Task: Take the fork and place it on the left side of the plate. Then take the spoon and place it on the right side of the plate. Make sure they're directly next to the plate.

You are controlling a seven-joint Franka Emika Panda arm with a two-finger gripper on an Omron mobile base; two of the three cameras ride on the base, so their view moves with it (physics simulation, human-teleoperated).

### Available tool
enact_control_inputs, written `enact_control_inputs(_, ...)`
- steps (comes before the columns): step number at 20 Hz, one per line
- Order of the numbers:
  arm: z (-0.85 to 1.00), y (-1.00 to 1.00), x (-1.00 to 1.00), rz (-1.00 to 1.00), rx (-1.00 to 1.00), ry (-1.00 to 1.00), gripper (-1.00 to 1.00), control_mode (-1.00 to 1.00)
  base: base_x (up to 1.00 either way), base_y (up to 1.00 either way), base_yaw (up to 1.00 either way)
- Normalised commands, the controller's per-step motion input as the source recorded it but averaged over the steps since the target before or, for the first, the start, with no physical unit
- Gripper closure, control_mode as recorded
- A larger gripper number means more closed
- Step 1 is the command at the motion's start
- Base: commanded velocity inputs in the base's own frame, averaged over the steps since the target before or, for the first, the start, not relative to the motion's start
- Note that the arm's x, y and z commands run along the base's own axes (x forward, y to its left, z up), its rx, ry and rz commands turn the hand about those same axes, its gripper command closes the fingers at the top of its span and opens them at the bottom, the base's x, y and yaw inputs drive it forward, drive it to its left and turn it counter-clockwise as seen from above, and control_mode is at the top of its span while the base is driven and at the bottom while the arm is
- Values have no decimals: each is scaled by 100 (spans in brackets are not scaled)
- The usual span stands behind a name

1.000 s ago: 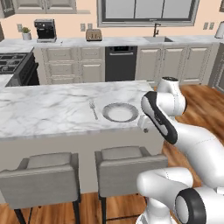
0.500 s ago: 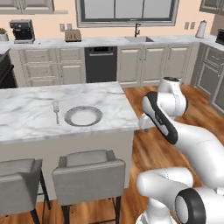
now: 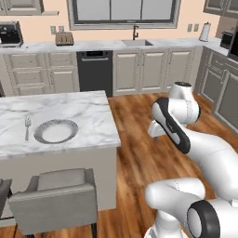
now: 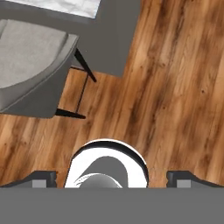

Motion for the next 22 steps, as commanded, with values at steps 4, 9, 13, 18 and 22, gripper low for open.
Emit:
enact_control_inputs(4,0,0,0,0,0,0,-100,100,58,-56,0)
enact_control_inputs(9,0,0,0,0,0,0,-100,100,61,-53,0)
enact_control_inputs(13,0,0,0,0,0,0,-100,100,61,-53,0)
enact_control_inputs(18,0,0,0,0,0,0,-100,100,67,-47,1)
enact_control_inputs(22,0,0,0,0,0,0,-100,100,72,-43,2)
